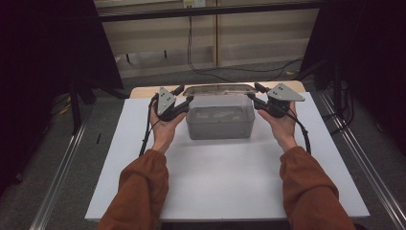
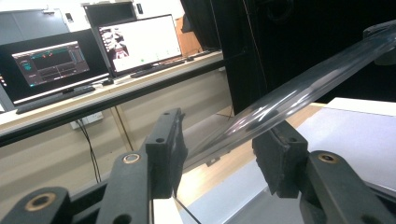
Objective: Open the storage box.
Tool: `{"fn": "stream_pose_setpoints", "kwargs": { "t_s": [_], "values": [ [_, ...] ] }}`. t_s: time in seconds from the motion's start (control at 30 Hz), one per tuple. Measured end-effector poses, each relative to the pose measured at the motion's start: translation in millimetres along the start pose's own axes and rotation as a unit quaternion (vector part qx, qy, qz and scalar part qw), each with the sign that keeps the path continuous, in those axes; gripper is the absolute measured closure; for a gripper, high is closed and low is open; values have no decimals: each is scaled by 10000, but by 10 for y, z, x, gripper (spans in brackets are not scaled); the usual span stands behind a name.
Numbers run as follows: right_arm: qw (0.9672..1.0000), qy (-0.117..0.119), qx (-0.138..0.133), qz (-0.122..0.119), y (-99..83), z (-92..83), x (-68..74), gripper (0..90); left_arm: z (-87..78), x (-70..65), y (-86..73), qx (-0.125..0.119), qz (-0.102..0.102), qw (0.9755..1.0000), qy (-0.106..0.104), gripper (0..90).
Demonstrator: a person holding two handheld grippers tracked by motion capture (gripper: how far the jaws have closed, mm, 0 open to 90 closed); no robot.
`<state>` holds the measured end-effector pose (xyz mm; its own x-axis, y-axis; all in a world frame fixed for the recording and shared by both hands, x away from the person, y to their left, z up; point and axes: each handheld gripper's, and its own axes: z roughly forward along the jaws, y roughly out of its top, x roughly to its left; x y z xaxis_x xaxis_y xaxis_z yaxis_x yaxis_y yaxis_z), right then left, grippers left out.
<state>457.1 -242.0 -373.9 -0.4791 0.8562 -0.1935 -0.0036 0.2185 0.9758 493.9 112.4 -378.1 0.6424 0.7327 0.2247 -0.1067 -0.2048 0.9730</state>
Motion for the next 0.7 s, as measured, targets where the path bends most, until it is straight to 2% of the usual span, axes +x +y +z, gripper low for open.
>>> {"fn": "stream_pose_setpoints", "kwargs": {
  "t_s": [0.1, 0.13, 0.2, 0.3, 0.47, 0.57, 0.67, 0.7],
  "values": [
    [10000, 41, -13, 50, 16, 20, -7, 608, 26, 23, 13, 33, 14, 10000, -32, 531],
    [10000, 41, -7, 49, 23, 26, -13, 608, 35, 30, 16, 53, 81, 9999, 27, 533],
    [10000, 36, -28, 71, 31, 36, -32, 611, 62, 45, 17, 47, -28, 10000, 6, 535],
    [9998, 64, -69, 184, 44, 48, -57, 618, 93, 74, 22, 88, -28, 10000, 25, 530],
    [9997, 73, -74, 217, 68, 69, -80, 620, 143, 111, 25, 111, -43, 9999, 40, 526],
    [9998, 109, -36, 170, 107, 82, -106, 637, 171, 145, 26, 112, -36, 9999, 123, 527],
    [9998, 122, -11, 155, 128, 95, -130, 648, 209, 174, 21, 142, -151, 9998, 47, 529],
    [9998, 122, -19, 166, 136, 101, -137, 648, 218, 177, 21, 152, -128, 9998, 50, 535]
  ]
}}
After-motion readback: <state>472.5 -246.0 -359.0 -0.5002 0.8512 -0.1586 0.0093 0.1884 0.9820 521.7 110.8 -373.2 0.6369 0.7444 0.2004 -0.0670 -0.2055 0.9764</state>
